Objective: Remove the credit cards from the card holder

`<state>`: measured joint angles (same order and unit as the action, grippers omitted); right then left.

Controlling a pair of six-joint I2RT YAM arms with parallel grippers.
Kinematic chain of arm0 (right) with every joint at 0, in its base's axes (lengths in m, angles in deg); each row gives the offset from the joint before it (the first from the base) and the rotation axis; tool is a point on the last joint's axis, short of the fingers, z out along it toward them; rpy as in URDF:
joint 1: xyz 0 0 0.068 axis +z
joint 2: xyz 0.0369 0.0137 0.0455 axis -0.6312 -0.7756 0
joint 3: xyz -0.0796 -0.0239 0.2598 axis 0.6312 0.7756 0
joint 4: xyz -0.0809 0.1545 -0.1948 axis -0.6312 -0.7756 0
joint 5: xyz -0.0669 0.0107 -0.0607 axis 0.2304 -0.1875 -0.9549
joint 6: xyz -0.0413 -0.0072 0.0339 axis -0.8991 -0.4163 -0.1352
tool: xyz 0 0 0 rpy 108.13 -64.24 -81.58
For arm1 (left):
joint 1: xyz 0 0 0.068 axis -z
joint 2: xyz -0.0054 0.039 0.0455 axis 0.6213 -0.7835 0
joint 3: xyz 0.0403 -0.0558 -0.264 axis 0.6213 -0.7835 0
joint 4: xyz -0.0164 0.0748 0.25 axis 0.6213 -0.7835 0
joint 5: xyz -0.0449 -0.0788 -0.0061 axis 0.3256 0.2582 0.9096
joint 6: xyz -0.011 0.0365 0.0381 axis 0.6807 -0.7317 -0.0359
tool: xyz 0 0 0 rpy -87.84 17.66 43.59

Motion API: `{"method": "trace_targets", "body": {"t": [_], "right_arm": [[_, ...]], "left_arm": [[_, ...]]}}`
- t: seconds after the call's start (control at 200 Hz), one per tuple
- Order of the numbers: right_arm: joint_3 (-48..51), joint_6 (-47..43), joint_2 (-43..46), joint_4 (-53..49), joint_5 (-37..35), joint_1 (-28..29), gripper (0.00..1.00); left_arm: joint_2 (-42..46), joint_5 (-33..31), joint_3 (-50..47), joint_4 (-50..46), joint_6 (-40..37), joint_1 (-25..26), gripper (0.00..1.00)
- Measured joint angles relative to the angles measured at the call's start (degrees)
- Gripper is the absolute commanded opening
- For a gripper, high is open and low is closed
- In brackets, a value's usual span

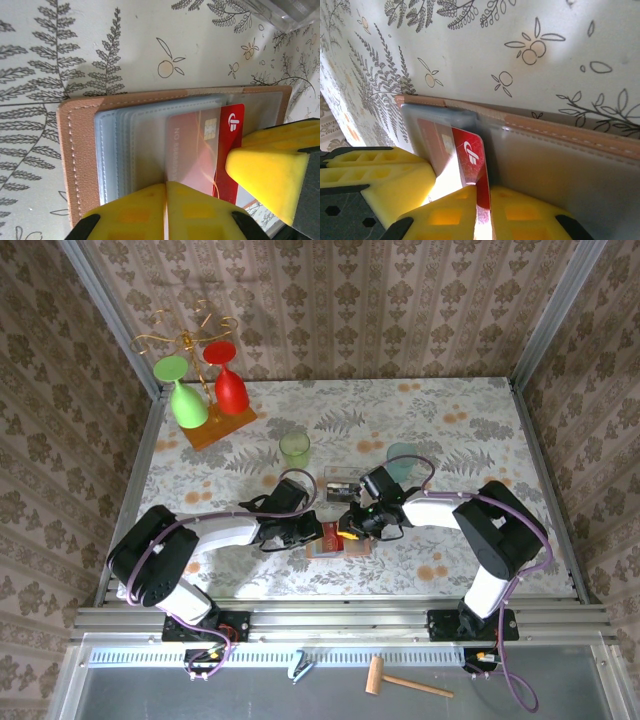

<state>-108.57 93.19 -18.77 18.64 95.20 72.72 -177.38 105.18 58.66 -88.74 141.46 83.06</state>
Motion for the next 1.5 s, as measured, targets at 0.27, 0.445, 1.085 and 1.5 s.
{"method": "trace_targets", "body": {"t": [0.27, 0.445, 1.085, 1.5], "right_arm": [[0.98, -1.60, 2.16, -0.61, 0.81, -2.19, 0.10], [1.20, -4.37, 4.26, -4.70, -0.52, -3.52, 0.10], [0.66, -7.93, 8.98, -12.20, -5.79, -1.60, 0.11], [-0.92, -6.36, 9.27, -13.29, -5.97, 1.20, 0.16]], "left_arm": [[0.00, 0.00, 0.00, 0.15, 0.00, 0.02, 0.10], [0.00, 0.00, 0.00, 0.15, 0.00, 0.02, 0.10], [-0.02, 0.00, 0.00, 0.15, 0.00, 0.02, 0.10], [-0.02, 0.02, 0.00, 0.15, 0.00, 0.02, 0.10]]}}
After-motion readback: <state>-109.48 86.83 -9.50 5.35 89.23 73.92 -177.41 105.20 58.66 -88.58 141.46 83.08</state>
